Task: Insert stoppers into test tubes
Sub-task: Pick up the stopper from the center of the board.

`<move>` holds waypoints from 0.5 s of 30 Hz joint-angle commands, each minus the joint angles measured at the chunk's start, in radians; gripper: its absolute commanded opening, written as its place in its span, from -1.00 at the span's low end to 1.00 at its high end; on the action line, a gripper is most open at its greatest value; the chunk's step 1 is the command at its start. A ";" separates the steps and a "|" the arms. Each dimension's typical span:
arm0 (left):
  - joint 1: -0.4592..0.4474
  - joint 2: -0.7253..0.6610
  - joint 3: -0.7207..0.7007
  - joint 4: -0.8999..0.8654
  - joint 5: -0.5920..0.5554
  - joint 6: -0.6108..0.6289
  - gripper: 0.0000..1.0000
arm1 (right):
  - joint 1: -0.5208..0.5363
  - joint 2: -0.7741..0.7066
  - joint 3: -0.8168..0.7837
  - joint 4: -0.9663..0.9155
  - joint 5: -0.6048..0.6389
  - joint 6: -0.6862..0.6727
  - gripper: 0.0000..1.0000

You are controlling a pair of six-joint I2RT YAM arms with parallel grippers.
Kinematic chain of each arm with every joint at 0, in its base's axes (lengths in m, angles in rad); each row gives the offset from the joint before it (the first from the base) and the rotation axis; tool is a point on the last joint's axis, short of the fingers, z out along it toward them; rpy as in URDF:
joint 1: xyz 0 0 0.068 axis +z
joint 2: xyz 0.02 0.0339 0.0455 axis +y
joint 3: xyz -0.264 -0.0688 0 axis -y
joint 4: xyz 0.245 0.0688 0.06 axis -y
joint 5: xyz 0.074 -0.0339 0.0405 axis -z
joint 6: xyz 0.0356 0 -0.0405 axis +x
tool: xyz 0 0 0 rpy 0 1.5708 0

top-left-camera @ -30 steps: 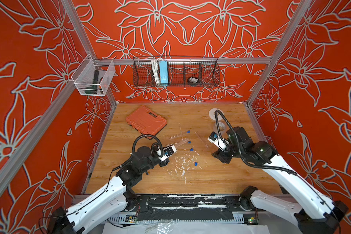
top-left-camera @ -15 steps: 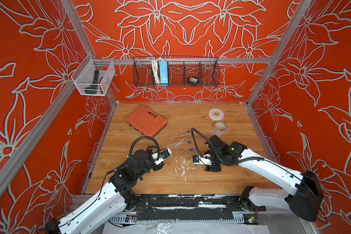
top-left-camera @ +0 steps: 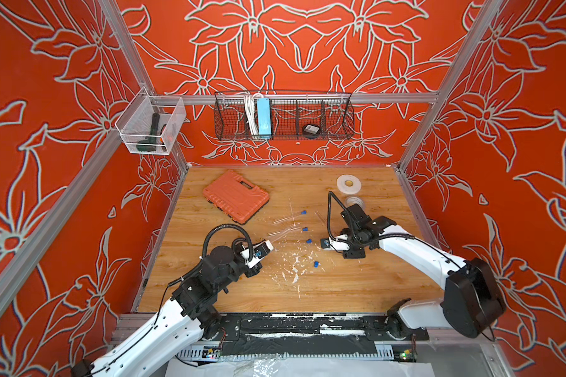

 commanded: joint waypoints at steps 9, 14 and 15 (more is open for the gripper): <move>0.004 -0.020 -0.011 0.073 0.144 -0.028 -1.00 | -0.082 0.086 0.007 -0.045 -0.011 -0.097 0.00; 0.004 -0.024 -0.013 0.074 0.166 -0.032 -1.00 | -0.087 0.120 -0.016 0.002 -0.007 -0.103 -0.02; 0.004 -0.026 -0.012 0.076 0.167 -0.033 -1.00 | -0.087 0.133 -0.014 0.009 -0.006 -0.105 -0.03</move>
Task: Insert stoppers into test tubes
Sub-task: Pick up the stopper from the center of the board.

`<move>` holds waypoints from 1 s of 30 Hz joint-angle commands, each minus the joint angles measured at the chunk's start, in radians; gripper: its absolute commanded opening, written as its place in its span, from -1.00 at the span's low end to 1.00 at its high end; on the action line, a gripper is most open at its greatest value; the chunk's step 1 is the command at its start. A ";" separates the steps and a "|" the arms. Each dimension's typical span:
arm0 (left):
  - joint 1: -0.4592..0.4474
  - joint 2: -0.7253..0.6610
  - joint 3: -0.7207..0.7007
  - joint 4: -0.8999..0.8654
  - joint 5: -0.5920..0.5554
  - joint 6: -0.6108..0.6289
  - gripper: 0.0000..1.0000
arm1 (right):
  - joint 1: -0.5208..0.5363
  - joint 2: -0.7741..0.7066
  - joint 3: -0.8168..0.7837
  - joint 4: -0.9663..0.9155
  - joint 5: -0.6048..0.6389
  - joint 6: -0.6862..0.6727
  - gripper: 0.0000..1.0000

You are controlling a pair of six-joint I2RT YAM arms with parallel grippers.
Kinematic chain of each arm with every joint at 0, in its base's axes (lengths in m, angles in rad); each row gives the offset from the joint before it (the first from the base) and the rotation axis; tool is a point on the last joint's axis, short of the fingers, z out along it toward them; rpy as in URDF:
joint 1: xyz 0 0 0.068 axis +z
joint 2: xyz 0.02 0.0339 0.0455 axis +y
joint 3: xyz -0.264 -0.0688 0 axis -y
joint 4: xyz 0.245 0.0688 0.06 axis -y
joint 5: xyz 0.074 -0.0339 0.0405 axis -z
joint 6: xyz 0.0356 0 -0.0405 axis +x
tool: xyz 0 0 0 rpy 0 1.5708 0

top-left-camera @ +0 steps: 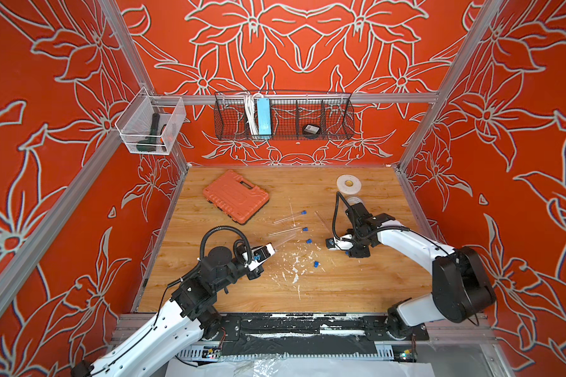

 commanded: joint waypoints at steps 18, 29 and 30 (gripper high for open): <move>0.004 -0.023 -0.010 0.043 0.047 -0.017 -1.00 | -0.019 0.158 -0.006 0.052 0.030 -0.030 -0.30; 0.004 -0.019 -0.012 0.041 0.043 -0.012 -1.00 | -0.013 0.176 0.000 0.042 0.028 -0.027 -0.57; 0.004 -0.019 -0.013 0.042 0.044 -0.011 -1.00 | -0.011 0.170 0.000 0.040 0.024 -0.025 -0.59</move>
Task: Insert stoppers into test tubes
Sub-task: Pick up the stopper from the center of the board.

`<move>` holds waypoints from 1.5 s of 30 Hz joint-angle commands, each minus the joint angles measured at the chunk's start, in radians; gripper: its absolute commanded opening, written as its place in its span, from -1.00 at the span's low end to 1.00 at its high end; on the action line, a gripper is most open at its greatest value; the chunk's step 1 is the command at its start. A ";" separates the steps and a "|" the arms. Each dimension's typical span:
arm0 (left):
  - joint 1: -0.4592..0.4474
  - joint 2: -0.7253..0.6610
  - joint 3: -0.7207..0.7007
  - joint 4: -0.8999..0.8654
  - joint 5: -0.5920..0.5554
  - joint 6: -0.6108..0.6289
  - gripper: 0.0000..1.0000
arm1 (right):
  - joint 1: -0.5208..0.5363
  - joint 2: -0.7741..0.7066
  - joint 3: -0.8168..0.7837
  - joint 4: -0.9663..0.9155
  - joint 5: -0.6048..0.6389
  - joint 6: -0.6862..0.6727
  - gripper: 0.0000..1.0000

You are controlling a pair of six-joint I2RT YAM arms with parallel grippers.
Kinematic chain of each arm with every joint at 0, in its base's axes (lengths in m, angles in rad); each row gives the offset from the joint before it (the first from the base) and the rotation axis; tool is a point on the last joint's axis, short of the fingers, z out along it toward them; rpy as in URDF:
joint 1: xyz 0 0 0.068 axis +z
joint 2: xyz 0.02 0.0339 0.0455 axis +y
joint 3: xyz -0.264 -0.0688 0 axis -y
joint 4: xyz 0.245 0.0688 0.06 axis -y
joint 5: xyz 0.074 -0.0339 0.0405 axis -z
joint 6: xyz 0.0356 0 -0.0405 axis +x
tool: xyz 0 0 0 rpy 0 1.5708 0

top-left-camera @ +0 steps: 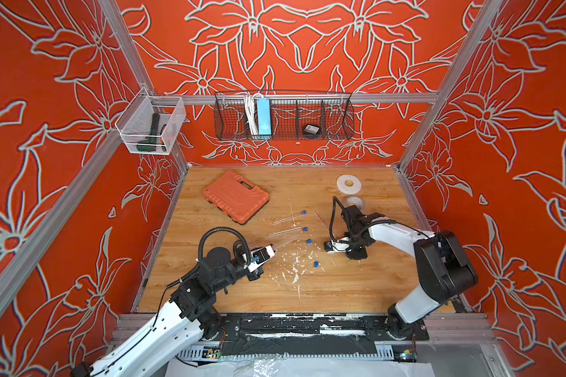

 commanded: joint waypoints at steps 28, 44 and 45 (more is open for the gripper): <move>0.012 0.072 -0.023 0.020 -0.132 0.033 -1.00 | 0.443 -0.208 -0.086 -0.012 -0.147 0.575 -0.62; 0.047 0.102 -0.032 0.026 -0.175 0.042 -1.00 | 0.460 -0.058 -0.105 0.062 -0.089 0.570 -0.45; 0.047 0.103 -0.032 0.026 -0.174 0.042 -1.00 | 0.460 -0.054 -0.104 0.061 -0.083 0.568 -0.41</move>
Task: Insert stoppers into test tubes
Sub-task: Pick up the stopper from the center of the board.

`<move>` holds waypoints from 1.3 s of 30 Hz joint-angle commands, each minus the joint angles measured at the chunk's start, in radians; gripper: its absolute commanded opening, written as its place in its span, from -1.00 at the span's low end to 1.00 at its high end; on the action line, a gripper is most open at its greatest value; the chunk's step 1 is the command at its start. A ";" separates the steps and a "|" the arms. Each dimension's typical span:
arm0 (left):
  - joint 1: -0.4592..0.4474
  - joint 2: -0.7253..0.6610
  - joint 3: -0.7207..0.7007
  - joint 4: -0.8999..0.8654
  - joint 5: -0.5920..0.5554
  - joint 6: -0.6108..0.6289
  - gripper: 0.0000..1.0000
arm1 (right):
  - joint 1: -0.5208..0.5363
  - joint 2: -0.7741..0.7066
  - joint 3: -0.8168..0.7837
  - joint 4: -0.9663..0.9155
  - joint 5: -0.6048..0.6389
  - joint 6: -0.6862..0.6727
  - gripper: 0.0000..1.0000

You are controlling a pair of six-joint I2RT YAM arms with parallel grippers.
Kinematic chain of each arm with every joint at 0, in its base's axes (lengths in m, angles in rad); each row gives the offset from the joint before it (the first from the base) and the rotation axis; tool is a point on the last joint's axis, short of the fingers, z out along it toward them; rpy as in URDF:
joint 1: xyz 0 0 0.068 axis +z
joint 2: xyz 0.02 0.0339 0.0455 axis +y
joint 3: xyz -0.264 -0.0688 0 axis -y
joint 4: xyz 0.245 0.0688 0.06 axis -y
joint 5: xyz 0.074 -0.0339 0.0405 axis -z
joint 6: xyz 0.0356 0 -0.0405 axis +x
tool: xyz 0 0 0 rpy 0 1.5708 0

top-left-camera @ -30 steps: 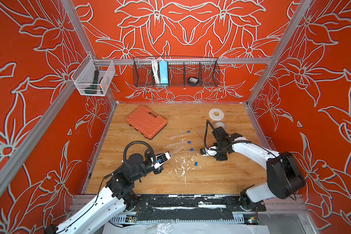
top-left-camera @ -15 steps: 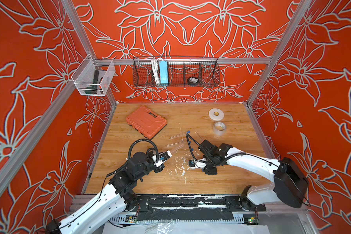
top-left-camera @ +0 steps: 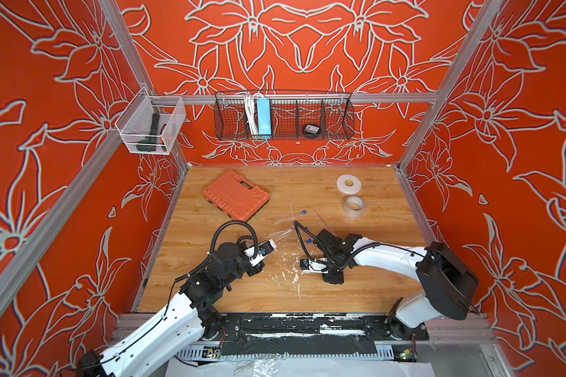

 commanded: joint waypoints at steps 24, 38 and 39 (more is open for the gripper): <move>0.009 -0.091 -0.019 0.032 0.030 0.009 -1.00 | 0.006 -0.032 -0.051 0.018 0.085 -0.015 -0.38; 0.009 -0.092 -0.020 0.032 0.028 0.011 -1.00 | 0.006 -0.038 -0.057 0.032 0.088 -0.027 -0.63; 0.009 -0.092 -0.020 0.030 0.027 0.012 -1.00 | 0.006 -0.040 -0.058 0.033 0.086 -0.027 -0.65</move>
